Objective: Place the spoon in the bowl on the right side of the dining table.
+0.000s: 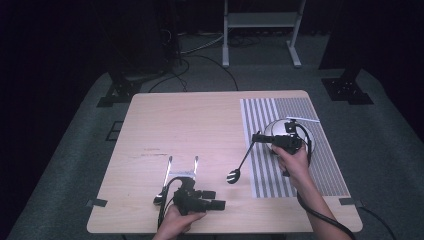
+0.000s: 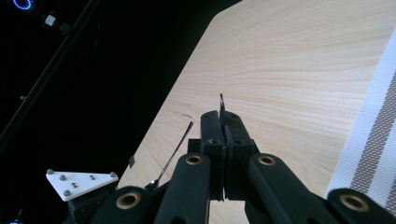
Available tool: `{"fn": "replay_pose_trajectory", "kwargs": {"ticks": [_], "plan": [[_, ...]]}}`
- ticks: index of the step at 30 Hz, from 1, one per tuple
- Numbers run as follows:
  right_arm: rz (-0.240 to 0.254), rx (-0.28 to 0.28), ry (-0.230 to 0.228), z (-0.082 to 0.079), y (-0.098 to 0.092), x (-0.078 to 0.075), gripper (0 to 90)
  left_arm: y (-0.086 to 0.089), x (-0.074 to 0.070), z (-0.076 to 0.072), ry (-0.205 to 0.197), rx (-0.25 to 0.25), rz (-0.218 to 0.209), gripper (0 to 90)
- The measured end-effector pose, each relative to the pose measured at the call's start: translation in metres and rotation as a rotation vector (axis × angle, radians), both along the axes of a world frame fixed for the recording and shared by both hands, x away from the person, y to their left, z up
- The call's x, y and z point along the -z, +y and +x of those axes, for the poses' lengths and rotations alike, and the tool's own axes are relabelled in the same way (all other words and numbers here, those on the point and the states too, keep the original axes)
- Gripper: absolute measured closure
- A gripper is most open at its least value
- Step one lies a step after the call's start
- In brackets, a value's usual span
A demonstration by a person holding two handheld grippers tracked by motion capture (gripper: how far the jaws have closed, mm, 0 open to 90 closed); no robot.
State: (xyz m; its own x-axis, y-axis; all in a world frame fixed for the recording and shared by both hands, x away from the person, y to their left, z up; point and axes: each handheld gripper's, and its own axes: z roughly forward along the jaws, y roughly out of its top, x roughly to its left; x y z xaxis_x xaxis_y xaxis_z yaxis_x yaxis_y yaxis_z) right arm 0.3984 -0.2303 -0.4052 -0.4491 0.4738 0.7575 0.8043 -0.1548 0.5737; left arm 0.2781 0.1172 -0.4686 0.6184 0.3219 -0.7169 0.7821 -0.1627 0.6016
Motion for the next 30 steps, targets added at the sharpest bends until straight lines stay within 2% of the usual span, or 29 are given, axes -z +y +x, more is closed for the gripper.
{"fn": "replay_pose_trajectory", "kwargs": {"ticks": [9,24,30], "plan": [[0.008,0.03,-0.002,0.004,-0.015,-0.007,88.8,0.001,0.001,0.0,0.0,-0.002,0.002,7.5],[-0.006,0.129,-0.006,0.011,-0.051,-0.023,88.7,0.002,0.002,0.001,0.001,-0.003,0.007,7.4],[-0.012,0.162,0.0,0.013,-0.062,-0.025,88.7,0.001,0.003,0.001,0.002,-0.003,0.008,7.4]]}}
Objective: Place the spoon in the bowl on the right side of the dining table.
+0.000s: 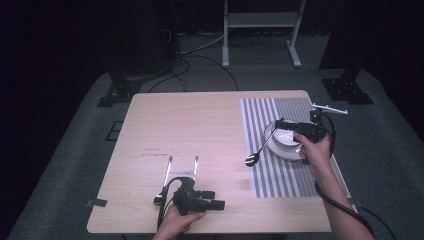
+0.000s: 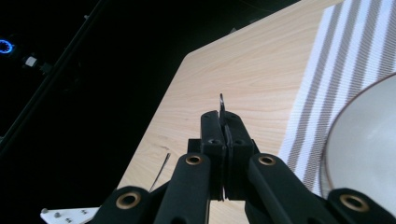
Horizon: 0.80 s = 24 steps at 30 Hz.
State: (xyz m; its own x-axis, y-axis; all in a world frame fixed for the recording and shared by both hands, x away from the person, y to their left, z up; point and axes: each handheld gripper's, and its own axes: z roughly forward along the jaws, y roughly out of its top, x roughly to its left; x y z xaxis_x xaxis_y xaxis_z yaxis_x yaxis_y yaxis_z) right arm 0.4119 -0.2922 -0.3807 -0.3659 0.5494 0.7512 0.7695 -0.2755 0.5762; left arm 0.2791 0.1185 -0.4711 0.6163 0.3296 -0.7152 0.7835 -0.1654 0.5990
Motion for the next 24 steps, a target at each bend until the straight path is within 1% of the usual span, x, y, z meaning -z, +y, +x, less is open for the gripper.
{"fn": "replay_pose_trajectory", "kwargs": {"ticks": [5,6,11,14,16,22,24], "plan": [[0.008,0.023,0.004,0.002,-0.008,-0.001,88.7,0.001,0.0,0.0,-0.001,-0.003,-0.001,7.4],[0.004,0.035,0.004,0.003,-0.012,-0.002,88.7,0.001,0.0,0.0,-0.001,-0.001,0.001,7.4],[0.006,0.056,0.0,0.004,-0.017,-0.006,88.7,0.0,-0.001,0.0,-0.007,0.0,-0.001,7.4],[0.01,0.082,-0.003,0.006,-0.024,-0.01,88.7,0.0,-0.002,-0.001,-0.012,0.003,0.003,7.5],[0.009,0.085,-0.003,0.007,-0.025,-0.011,88.7,0.0,-0.002,-0.001,-0.011,0.002,0.002,7.4],[0.007,0.13,-0.006,0.01,-0.037,-0.017,88.7,0.001,-0.002,0.0,-0.015,0.0,-0.002,7.5],[0.009,0.137,-0.004,0.01,-0.039,-0.017,88.7,0.001,-0.002,0.0,-0.015,0.0,-0.003,7.4]]}}
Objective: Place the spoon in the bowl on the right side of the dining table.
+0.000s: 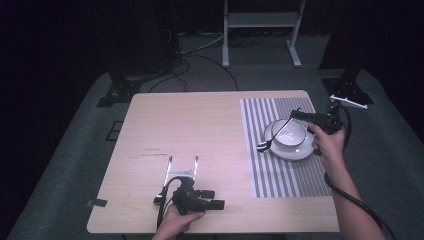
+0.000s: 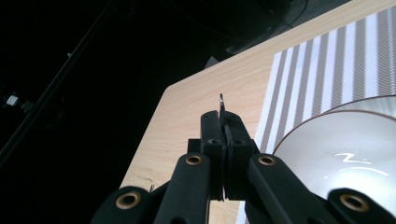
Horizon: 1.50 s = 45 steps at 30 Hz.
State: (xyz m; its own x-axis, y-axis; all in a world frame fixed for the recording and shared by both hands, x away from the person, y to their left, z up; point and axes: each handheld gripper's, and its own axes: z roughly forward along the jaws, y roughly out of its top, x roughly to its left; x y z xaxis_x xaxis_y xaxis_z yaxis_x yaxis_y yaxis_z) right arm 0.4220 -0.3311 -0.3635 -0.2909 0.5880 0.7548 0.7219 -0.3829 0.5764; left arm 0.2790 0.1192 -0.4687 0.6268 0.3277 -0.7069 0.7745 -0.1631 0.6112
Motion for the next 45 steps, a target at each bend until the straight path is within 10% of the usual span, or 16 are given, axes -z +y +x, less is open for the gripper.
{"fn": "replay_pose_trajectory", "kwargs": {"ticks": [45], "plan": [[0.015,0.247,0.028,0.001,-0.061,0.006,88.7,0.002,-0.001,0.0,-0.003,0.0,-0.006,7.5]]}}
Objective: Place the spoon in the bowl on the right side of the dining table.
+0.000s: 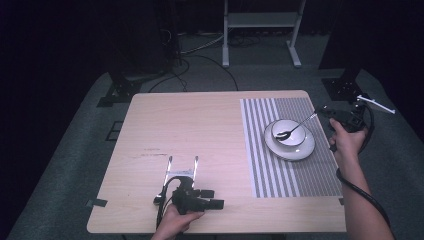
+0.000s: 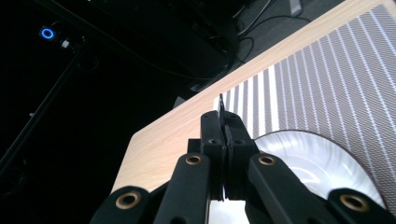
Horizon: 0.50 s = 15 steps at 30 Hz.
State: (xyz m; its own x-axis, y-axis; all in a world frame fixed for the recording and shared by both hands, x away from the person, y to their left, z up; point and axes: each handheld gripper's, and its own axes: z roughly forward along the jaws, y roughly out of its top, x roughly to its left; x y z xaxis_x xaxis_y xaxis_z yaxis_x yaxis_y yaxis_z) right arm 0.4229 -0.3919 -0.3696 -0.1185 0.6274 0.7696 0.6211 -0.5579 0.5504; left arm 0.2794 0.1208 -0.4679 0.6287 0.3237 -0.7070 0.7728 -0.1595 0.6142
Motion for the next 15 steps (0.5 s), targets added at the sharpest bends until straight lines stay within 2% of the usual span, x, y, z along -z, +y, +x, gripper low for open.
{"fn": "replay_pose_trajectory", "kwargs": {"ticks": [15], "plan": [[0.012,0.045,0.021,-0.002,-0.011,0.012,88.5,0.0,0.001,0.0,0.002,-0.002,-0.002,7.5]]}}
